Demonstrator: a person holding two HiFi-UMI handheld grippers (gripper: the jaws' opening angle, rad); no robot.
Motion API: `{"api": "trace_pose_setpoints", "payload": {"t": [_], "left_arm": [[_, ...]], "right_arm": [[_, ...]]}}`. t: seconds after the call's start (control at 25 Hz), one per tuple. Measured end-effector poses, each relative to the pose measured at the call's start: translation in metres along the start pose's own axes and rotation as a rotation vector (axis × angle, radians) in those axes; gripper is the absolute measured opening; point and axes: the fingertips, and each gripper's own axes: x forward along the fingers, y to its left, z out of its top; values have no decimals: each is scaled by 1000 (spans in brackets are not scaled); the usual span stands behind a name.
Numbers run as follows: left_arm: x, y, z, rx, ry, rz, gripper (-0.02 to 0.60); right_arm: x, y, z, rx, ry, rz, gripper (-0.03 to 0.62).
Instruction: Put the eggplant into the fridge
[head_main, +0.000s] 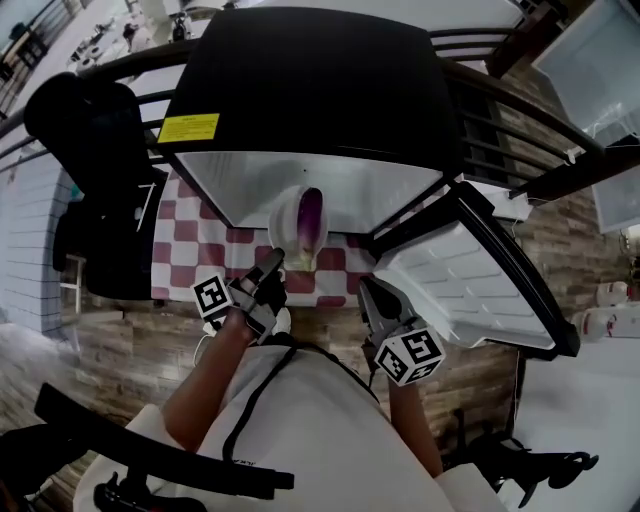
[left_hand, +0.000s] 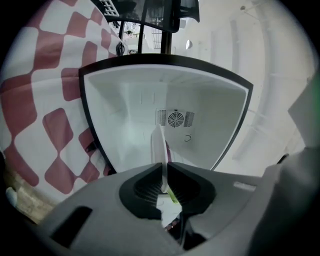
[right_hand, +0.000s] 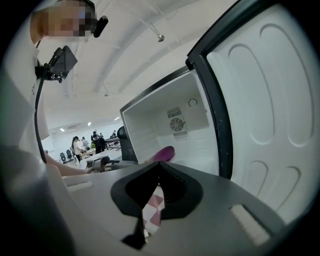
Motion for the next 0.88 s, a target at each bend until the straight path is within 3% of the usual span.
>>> {"api": "trace_pose_setpoints", "payload": {"t": [0.56, 0.88], "left_arm": [[53, 18, 35, -16, 118, -14, 37], [75, 27, 31, -23, 109, -22, 38]], "right_arm": [[53, -6, 18, 6, 6, -70, 6], [61, -16, 19, -4, 31, -45, 6]]}}
